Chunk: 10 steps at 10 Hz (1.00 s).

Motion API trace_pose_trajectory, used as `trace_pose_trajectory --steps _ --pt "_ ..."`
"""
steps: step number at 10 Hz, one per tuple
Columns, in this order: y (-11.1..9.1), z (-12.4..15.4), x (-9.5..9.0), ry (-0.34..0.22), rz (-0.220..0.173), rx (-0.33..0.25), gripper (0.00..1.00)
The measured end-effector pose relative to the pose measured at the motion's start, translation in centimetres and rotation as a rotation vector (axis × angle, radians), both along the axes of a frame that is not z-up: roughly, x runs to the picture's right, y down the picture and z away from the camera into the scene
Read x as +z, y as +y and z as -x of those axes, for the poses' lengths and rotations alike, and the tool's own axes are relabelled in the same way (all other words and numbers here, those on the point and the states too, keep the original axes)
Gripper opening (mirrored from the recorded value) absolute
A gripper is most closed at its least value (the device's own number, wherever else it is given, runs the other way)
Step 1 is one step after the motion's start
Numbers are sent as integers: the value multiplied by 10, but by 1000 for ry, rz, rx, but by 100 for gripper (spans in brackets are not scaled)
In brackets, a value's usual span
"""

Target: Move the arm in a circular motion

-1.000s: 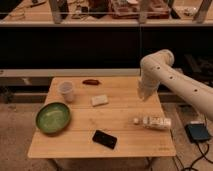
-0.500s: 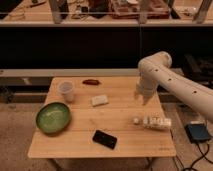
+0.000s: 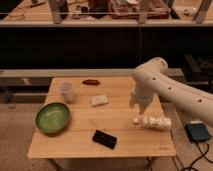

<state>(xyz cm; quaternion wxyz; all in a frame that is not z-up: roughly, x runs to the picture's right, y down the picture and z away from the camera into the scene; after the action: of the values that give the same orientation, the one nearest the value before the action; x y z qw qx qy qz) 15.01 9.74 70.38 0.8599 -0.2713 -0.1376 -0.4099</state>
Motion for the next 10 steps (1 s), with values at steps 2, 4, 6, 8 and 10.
trace_pose_trajectory --steps 2,4,6,8,10 --pt "8 28 -2 -33 -9 -57 41" --pt "18 36 -18 -40 -6 -75 41" --pt "26 33 -21 -55 5 -98 41" --pt "23 45 -18 -87 2 -152 41" --pt "23 75 -13 -124 2 -220 41"
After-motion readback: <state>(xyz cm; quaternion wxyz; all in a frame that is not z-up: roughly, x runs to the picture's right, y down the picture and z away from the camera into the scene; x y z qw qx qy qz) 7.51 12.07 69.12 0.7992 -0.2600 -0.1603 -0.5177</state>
